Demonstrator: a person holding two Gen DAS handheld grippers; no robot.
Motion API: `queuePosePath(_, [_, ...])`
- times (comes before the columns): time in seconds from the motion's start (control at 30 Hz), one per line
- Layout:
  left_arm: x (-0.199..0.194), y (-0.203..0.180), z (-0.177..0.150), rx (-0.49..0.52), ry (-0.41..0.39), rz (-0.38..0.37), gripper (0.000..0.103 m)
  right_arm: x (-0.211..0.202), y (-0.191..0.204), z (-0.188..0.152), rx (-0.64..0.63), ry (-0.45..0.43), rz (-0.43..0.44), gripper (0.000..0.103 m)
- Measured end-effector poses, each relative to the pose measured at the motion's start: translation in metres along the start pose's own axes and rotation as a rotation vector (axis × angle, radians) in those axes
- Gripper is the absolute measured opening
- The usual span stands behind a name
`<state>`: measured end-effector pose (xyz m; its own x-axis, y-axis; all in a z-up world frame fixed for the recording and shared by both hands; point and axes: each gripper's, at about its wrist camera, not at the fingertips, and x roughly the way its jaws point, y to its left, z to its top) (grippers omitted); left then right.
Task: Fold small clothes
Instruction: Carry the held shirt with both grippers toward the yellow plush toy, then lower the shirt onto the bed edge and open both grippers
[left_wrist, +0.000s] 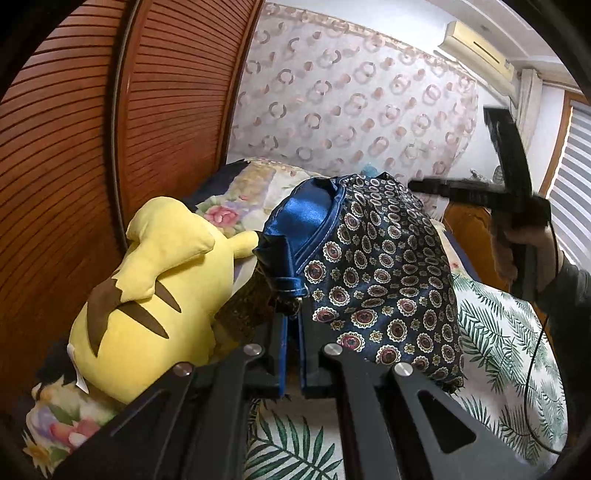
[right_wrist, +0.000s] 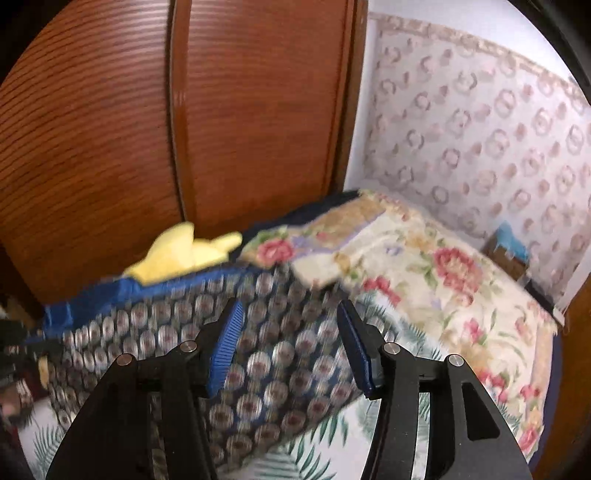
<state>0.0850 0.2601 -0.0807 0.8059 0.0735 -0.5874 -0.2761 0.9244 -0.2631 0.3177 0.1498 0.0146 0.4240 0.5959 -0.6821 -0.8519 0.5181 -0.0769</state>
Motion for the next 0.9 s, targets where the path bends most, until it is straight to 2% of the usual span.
queuePosePath(0.3, [0.0, -0.004, -0.001, 0.02, 0.014, 0.038, 0.003, 0.05, 0.007, -0.032, 0.06, 0.116, 0.062, 0.054])
queuePosePath(0.43, [-0.005, -0.008, 0.001, 0.035, 0.019, 0.055, 0.004, 0.058, 0.016, -0.038, 0.09, 0.105, 0.056, 0.055])
queuePosePath(0.7, [-0.023, -0.018, 0.003, 0.071, 0.0, 0.087, 0.006, 0.016, 0.021, -0.044, 0.111, 0.038, 0.005, 0.054])
queuePosePath(0.9, [-0.042, -0.033, 0.001, 0.109, -0.021, 0.083, 0.007, -0.04, 0.028, -0.058, 0.13, -0.024, -0.018, 0.054])
